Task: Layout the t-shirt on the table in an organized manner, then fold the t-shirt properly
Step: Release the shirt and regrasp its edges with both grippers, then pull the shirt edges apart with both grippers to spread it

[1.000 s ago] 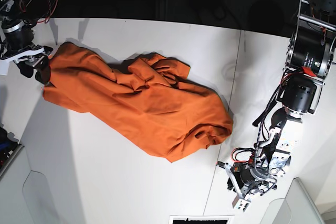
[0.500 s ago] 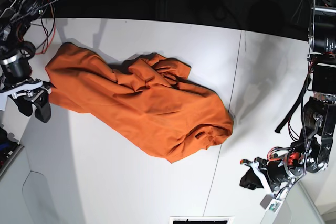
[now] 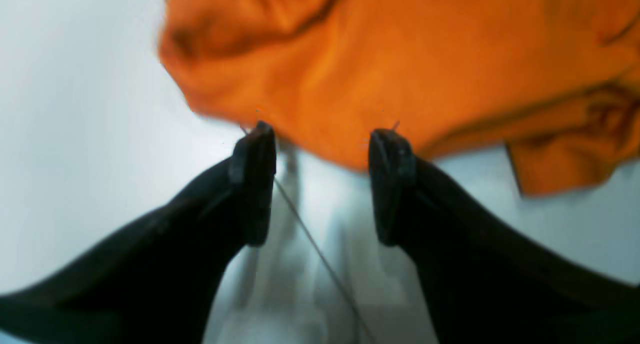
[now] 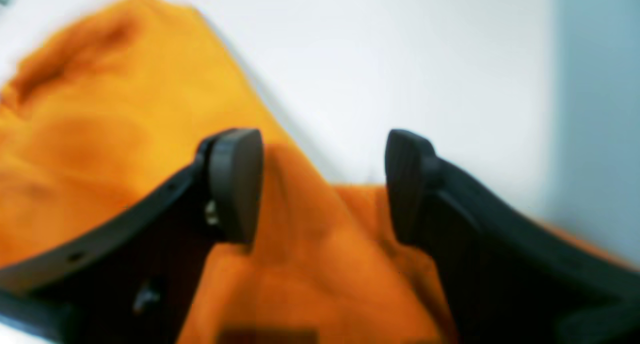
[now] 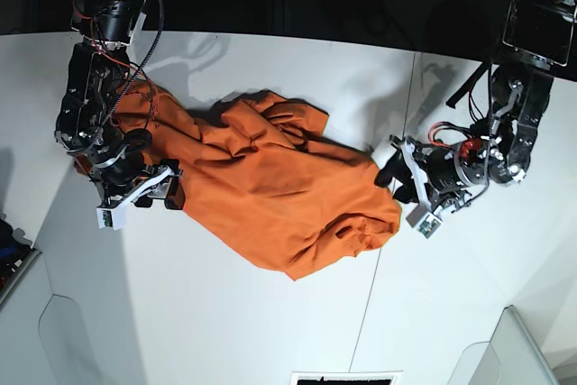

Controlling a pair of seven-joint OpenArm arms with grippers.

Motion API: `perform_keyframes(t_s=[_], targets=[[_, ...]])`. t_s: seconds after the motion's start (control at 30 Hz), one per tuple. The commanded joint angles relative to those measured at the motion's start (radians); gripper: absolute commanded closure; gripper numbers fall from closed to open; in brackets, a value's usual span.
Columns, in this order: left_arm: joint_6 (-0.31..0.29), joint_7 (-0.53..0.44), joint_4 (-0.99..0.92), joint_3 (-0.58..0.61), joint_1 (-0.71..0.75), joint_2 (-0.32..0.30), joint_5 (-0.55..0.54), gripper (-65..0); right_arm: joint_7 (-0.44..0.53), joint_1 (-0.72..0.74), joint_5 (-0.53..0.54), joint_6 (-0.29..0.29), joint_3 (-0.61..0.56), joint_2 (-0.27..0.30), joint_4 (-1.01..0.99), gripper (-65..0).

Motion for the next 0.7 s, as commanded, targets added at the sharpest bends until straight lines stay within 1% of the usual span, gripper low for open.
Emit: perform_keyframes(t_s=[0.0,0.07,0.1,0.13,0.17,0.23,0.27,0.3,0.33,0.37,0.4,0.47,0.5,0.6,0.67], targets=[[0.006,-0.031,0.006,-0.009,-0.012,-0.004,-0.006,-32.5,0.025,0.043,0.001,0.005,-0.018,0.009,-0.011,-38.1],[0.018,-0.053,-0.010,-0.009,0.002,0.013,0.004,-32.5,0.025,0.056,-0.023,0.006,-0.044,0.017,-0.044,-37.9],[0.018,-0.063,-0.017,-0.009,0.005,0.024,0.010,-32.5,0.025,0.057,-0.029,0.006,-0.056,0.021,-0.047,-36.3],[0.019,-0.069,-0.024,-0.009,0.006,0.035,0.015,-32.4,0.025,0.056,-0.029,0.006,-0.067,0.026,-0.047,-32.4],[0.019,-0.071,-0.033,-0.009,0.005,0.048,0.021,-32.4,0.024,0.056,-0.029,0.006,-0.074,0.031,-0.047,-26.6],[0.019,-0.084,-0.050,-0.009,0.005,0.077,0.040,-32.2,0.024,0.056,-0.029,0.006,-0.077,0.039,-0.047,-13.1],[0.019,-0.095,-0.059,-0.009,0.005,0.092,0.055,-31.0,0.025,0.058,-0.028,0.006,-0.077,0.042,-0.046,-8.2],[0.019,-0.108,-0.071,-0.009,0.005,0.105,0.068,-28.9,0.025,0.061,-0.029,0.005,-0.077,0.046,-0.046,-5.4],[0.019,-0.122,-0.082,-0.009,0.005,0.115,0.079,-25.7,0.025,0.063,-0.029,0.005,-0.077,0.050,-0.044,-4.9],[0.020,-0.132,-0.093,-0.009,0.005,0.126,0.083,-21.2,0.025,0.065,-0.029,0.006,-0.077,0.055,-0.042,-4.8],[0.020,-0.145,-0.103,-0.009,0.005,0.134,0.090,-15.8,0.025,0.068,-0.029,0.006,-0.077,0.061,-0.042,-4.5],[0.020,-0.159,-0.121,-0.009,0.003,0.150,0.111,-4.0,0.025,0.072,-0.029,0.006,-0.077,0.078,-0.042,0.0],[0.020,-0.164,-0.126,-0.009,0.000,0.157,0.126,0.0,0.026,0.075,-0.029,0.006,-0.077,0.087,-0.042,0.0],[0.023,-0.184,-0.133,-0.009,-0.023,0.157,0.193,0.0,0.053,0.089,-0.029,0.005,-0.077,0.127,-0.042,0.0],[0.050,-0.183,-0.135,-0.009,-0.055,0.146,0.235,0.0,0.067,0.105,-0.029,0.005,-0.076,0.160,-0.042,0.0]])
